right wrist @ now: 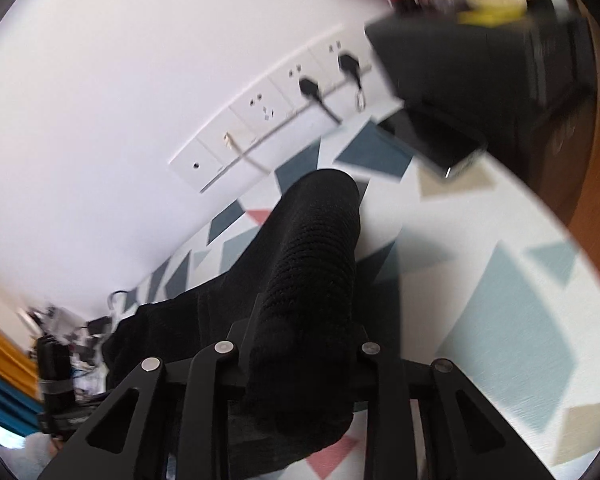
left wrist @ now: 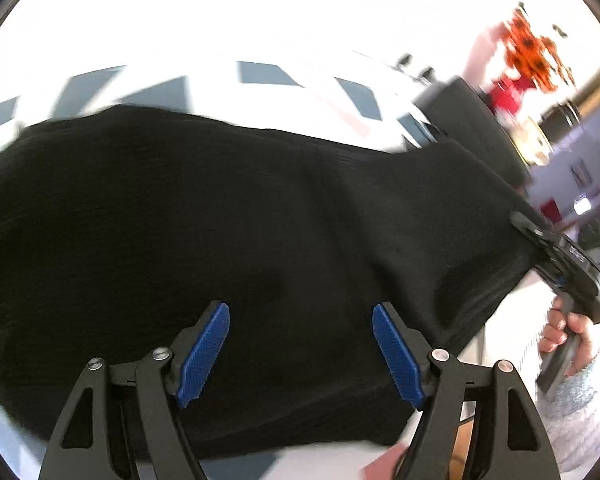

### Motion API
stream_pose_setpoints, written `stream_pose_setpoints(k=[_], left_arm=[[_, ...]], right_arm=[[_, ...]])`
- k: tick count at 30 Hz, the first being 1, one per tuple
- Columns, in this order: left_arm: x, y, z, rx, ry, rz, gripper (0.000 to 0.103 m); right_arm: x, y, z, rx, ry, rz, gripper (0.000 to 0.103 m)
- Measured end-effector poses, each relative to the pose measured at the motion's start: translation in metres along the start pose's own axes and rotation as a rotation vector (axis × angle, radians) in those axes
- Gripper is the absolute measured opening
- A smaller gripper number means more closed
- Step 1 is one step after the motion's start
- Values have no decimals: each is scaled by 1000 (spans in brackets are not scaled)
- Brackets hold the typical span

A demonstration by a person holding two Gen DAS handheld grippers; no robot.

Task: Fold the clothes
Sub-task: 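Grasp the folded garment end with the right gripper and lift it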

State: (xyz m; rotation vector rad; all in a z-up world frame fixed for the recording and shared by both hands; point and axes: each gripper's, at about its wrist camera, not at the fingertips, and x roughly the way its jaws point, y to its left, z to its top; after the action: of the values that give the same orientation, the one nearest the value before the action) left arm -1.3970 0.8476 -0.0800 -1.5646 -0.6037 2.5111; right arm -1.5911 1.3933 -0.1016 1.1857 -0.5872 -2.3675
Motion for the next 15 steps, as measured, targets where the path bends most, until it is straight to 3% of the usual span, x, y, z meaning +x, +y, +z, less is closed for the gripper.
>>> stream_pose_setpoints(k=[5,9,15], left_arm=[[-44,73,-47,-129,5,12,74],[-62,67,-68,-109,-22,-18,74],[-92,85,-104,-130,-104,-57,74]], right_arm=[[-16,42,3,-88,-46,-41,26],[-22,110,1,-218,-94,-32,26],[-5,246,-31,-488,-142,-7,26]])
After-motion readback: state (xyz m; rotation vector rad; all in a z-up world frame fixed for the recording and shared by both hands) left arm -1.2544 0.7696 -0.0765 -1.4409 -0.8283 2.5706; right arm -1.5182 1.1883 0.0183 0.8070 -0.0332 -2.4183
